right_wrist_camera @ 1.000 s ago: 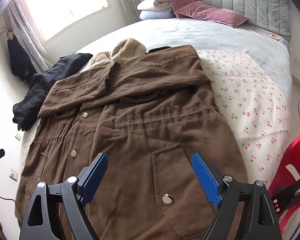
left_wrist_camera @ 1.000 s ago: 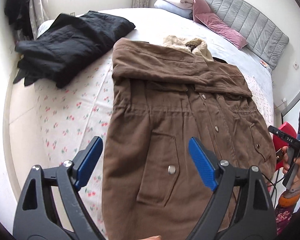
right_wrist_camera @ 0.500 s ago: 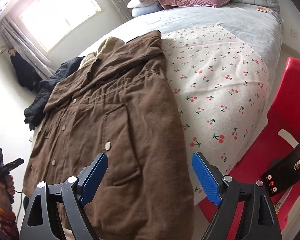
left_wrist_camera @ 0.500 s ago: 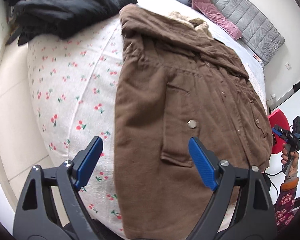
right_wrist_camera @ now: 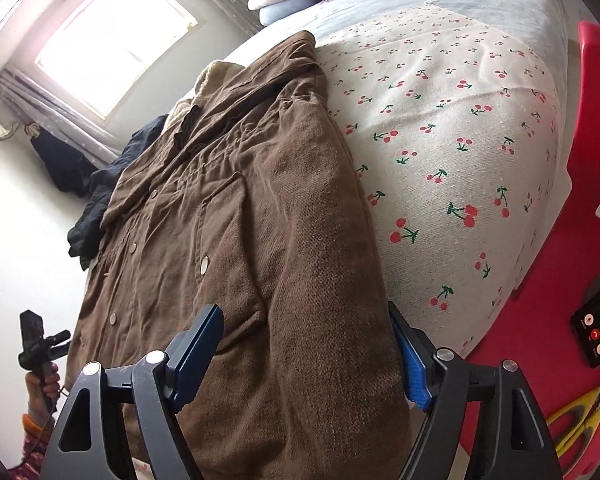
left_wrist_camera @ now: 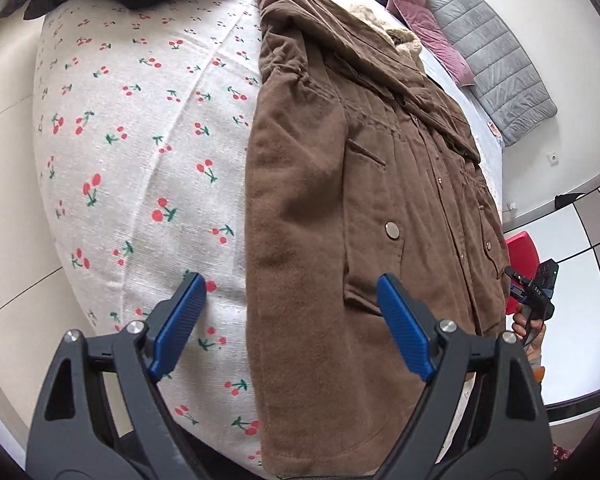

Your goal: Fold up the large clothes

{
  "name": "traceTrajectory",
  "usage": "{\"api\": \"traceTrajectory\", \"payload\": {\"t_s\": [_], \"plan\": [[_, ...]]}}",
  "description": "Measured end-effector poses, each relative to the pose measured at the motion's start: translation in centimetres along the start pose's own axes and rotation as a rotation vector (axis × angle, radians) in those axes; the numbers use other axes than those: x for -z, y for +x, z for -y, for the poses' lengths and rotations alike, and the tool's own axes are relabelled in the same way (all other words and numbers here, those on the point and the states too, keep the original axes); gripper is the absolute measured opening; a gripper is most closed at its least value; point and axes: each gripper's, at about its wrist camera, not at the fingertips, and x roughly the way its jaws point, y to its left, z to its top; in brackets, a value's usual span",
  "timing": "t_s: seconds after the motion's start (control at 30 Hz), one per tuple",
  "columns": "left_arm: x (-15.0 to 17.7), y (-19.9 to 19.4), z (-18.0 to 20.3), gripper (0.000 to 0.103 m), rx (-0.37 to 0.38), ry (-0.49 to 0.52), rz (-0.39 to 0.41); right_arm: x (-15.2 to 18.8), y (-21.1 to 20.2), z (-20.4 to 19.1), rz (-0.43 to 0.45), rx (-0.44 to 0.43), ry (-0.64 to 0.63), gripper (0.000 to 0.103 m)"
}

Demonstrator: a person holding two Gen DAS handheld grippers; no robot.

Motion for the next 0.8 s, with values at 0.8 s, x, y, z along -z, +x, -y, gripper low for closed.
{"api": "traceTrajectory", "payload": {"t_s": [0.8], "plan": [[1.0,2.2,1.1,0.067,0.246,0.127,-0.17,0.9,0.5,1.6,-0.029,-0.211,0.09,0.056]]}}
